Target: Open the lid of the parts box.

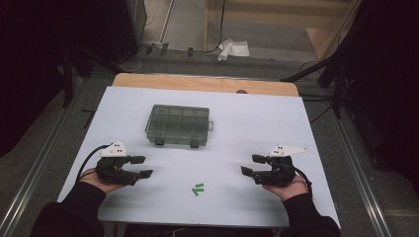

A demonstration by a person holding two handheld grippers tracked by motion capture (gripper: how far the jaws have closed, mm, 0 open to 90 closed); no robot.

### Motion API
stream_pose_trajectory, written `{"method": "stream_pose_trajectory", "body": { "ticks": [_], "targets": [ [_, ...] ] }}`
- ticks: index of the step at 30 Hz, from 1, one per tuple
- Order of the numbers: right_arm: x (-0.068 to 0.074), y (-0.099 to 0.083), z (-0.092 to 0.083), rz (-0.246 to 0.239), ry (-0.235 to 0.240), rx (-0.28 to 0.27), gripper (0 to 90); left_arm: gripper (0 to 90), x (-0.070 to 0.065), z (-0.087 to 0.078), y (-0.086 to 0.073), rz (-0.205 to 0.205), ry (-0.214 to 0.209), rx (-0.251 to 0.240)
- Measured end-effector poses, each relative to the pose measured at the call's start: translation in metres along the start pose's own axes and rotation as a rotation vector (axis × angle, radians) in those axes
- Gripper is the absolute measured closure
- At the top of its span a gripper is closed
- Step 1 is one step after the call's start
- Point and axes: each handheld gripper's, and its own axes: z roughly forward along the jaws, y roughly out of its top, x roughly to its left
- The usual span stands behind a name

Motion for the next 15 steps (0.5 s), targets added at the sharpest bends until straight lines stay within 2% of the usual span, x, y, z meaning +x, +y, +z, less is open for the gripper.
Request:
{"method": "stream_pose_trajectory", "body": {
  "ticks": [6,8,9,15],
  "targets": [
    [0.0005,0.0,0.0019,0.002,0.005,0.007,33.0,36.9,-0.0007,0.0013,-0.0004,0.006,-0.004,0.0],
    [0.0005,0.0,0.0019,0.002,0.007,0.004,32.8,29.4,-0.0009,0.002,-0.0004,0.007,-0.009,-0.001],
    [0.0007,0.0,0.0017,0.003,0.008,0.003,32.8,28.6,-0.0005,0.0019,0.0,0.004,-0.011,0.003],
    [0.0001,0.0007,0.001,0.002,0.005,-0.002,32.8,28.6,-0.0011,0.0007,-0.0014,0.007,-0.002,0.002]
  ]
}}
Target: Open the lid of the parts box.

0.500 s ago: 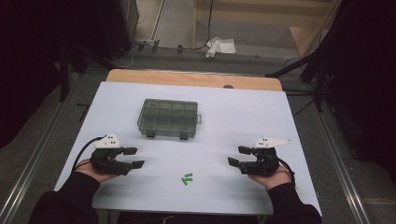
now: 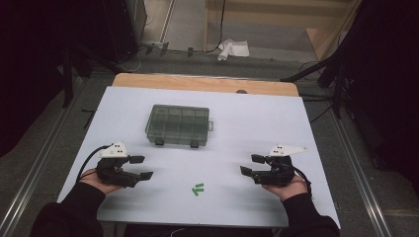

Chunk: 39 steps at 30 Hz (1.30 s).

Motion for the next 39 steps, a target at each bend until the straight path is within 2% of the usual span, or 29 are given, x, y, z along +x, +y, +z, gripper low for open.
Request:
{"method": "stream_pose_trajectory", "body": {
  "ticks": [8,9,13,15,20,22,24,25,29,30,31,33,39],
  "targets": [
    [-0.001,0.0017,0.0016,0.022,0.0,0.006,33.3,28.4,-0.0018,-0.0017,0.0,0.006,0.008,0.008],
    [-0.0016,0.002,0.0018,0.024,-0.001,0.005,33.3,28.5,-0.0025,-0.0009,-0.0005,0.008,0.007,-0.007],
    [-0.0027,0.0032,0.0016,0.033,0.002,0.0,32.6,28.4,-0.0033,-0.002,-0.0008,0.025,0.012,0.013],
    [-0.0034,0.0039,0.0029,0.056,0.014,0.008,26.4,22.7,-0.0024,-0.0007,-0.0014,0.018,0.012,0.001],
    [-0.0051,0.0055,0.005,0.077,0.016,0.009,20.8,22.6,-0.0021,-0.001,-0.0016,0.013,0.014,0.002],
    [-0.005,0.0051,0.0056,0.04,0.002,0.023,20.5,16.3,-0.002,-0.0004,-0.0011,0.01,0.015,0.006],
    [-0.0047,0.0047,0.0058,0.029,0.003,0.027,19.0,16.3,-0.002,-0.0001,-0.0009,0.011,0.012,0.006],
    [-0.0045,0.0045,0.0065,0.028,0.012,0.039,14.9,16.3,-0.0023,0.0004,-0.0009,0.011,0.014,0.008],
    [-0.004,0.005,0.0065,0.022,0.015,0.031,13.6,16.2,-0.0023,0.0004,-0.0008,0.011,0.015,0.01],
    [-0.004,0.005,0.0072,0.026,0.01,0.029,7.9,16.3,-0.0021,0.0001,-0.0007,0.006,0.015,0.006],
    [-0.004,0.005,0.0072,0.026,0.01,0.029,7.9,16.3,-0.0021,0.0001,-0.0007,0.006,0.015,0.006],
    [-0.0046,0.004,0.0096,0.038,-0.001,0.044,2.3,16.1,-0.0018,-0.0005,-0.0003,-0.004,0.016,0.003],
    [-0.0041,0.0054,0.0097,0.036,-0.001,0.028,0.8,9.8,-0.0017,-0.0009,0.0,0.0,0.013,0.0]
  ]
}}
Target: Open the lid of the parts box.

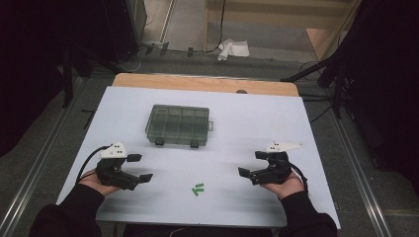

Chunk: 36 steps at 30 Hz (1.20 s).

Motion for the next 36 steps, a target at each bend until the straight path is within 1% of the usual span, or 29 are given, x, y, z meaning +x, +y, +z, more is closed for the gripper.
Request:
{"method": "stream_pose_trajectory", "body": {
  "ticks": [1,2,4,5,6,7,10,11,12,14,15,16,17,18,19,21,22,23,24,25,26,27,29,30,31,32,34,36],
  "targets": [
    [0.0,0.0,0.001,-0.005,0.005,-0.005,0.0,4.3,0.0,0.001,0.0,-0.013,0.0,-0.003],
    [0.0,0.001,0.001,-0.008,0.008,-0.009,0.0,0.0,0.0,0.001,0.0,-0.013,0.0,-0.003],
    [0.0,0.001,0.002,-0.01,0.009,-0.007,0.0,0.0,0.0,0.002,0.0,-0.018,0.001,0.0],
    [0.0,0.002,0.003,-0.021,0.012,-0.011,0.0,0.0,0.0,0.001,0.0,-0.013,0.0,-0.002],
    [0.001,0.002,0.003,-0.013,0.013,-0.012,0.0,0.0,0.0,0.001,0.0,-0.013,0.0,-0.002],
    [0.001,0.002,0.004,-0.013,0.011,-0.003,0.0,0.0,0.0,0.0,-0.001,-0.017,0.007,-0.003],
    [0.001,0.003,0.006,-0.015,0.012,0.004,0.0,0.0,0.0,-0.001,-0.002,-0.017,0.005,-0.01],
    [0.0,0.003,0.007,-0.022,0.006,0.005,0.0,0.0,0.0,-0.001,-0.002,-0.02,0.007,-0.005],
    [0.001,0.004,0.009,-0.02,0.004,0.008,0.0,0.0,0.0,-0.002,-0.002,-0.033,0.006,-0.003],
    [0.003,0.005,0.009,-0.027,-0.003,0.007,0.2,0.0,0.0,-0.003,-0.002,-0.033,0.015,-0.011],
    [0.004,0.006,0.01,-0.032,-0.03,0.006,3.7,0.0,0.0,-0.003,-0.002,-0.032,0.019,-0.01],
    [0.004,0.007,0.011,-0.032,-0.041,0.01,9.0,0.0,0.0,-0.004,-0.003,-0.029,0.024,-0.011],
    [0.004,0.008,0.012,-0.017,-0.059,0.012,14.7,0.0,0.0,-0.004,-0.003,-0.028,0.028,-0.012],
    [0.004,0.009,0.012,-0.008,-0.063,0.014,14.2,0.0,0.0,-0.004,-0.003,-0.025,0.034,-0.016],
    [0.003,0.009,0.013,-0.001,-0.054,0.005,13.9,0.0,0.0,-0.005,-0.004,-0.025,0.035,-0.014],
    [0.003,0.011,0.013,-0.009,-0.04,-0.006,13.8,0.0,0.001,-0.006,-0.003,-0.029,0.042,-0.005],
    [0.003,0.011,0.013,-0.009,-0.04,-0.006,13.8,0.0,0.001,-0.006,-0.003,-0.029,0.042,-0.005],
    [0.003,0.013,0.013,-0.005,-0.045,-0.015,13.8,0.0,0.002,-0.005,-0.002,-0.048,0.036,-0.018],
    [0.003,0.013,0.013,-0.005,-0.045,-0.015,13.8,0.0,0.002,-0.005,-0.002,-0.048,0.036,-0.018],
    [0.003,0.014,0.014,-0.007,-0.045,-0.017,14.0,0.0,0.002,-0.007,-0.001,-0.051,0.024,0.006],
    [0.003,0.015,0.015,-0.022,-0.042,-0.017,14.0,0.0,0.002,-0.007,-0.001,-0.046,0.022,0.0],
    [0.003,0.015,0.015,-0.022,-0.042,-0.017,14.0,0.0,0.002,-0.007,-0.001,-0.046,0.022,0.0],
    [0.004,0.016,0.017,-0.035,-0.051,-0.015,14.1,0.0,0.003,-0.005,-0.001,-0.032,0.019,-0.008],
    [0.005,0.017,0.017,-0.03,-0.053,-0.016,14.1,0.0,0.003,-0.005,0.0,-0.034,0.02,-0.011],
    [0.005,0.019,0.019,-0.038,-0.046,-0.016,14.1,0.0,0.004,-0.004,0.0,-0.02,0.024,-0.006],
    [0.005,0.019,0.02,-0.039,-0.047,-0.019,14.1,0.0,0.005,-0.004,0.001,-0.014,0.028,-0.006],
    [0.005,0.02,0.02,-0.047,-0.056,-0.019,14.2,1.6,0.005,-0.003,0.001,-0.019,0.029,-0.012],
    [0.005,0.021,0.022,-0.043,-0.049,-0.012,16.4,3.2,0.006,-0.002,0.003,-0.021,0.024,-0.015]
  ]
}}
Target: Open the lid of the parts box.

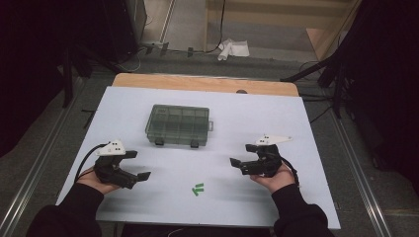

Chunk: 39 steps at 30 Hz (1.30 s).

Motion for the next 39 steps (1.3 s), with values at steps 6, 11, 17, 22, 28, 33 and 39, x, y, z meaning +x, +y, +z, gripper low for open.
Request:
{"method": "stream_pose_trajectory", "body": {
  "ticks": [6,11,17,22,28,33,39],
  "targets": [
    [-0.002,0.001,0.002,-0.006,0.0,-0.003,18.7,3.2,-0.001,0.001,0.0,-0.001,0.003,0.004],
    [-0.001,0.003,0.007,-0.015,0.009,0.002,18.7,3.2,0.0,0.001,0.0,-0.001,0.009,0.01],
    [0.002,0.006,0.013,-0.019,0.015,0.006,18.7,3.3,-0.001,0.001,0.0,-0.007,-0.001,0.016],
    [0.001,0.008,0.015,-0.015,0.013,0.0,19.2,3.3,-0.001,0.001,0.0,-0.008,0.003,0.02],
    [0.002,0.009,0.021,-0.004,0.016,0.009,20.6,3.3,0.0,0.002,-0.001,-0.008,0.014,0.037],
    [0.004,0.012,0.031,-0.004,0.033,0.02,22.4,3.3,-0.001,0.002,-0.001,-0.002,0.008,0.032],
    [0.004,0.014,0.037,-0.01,0.023,0.006,23.6,3.3,-0.001,0.002,-0.001,-0.001,0.016,0.06]
  ]
}}
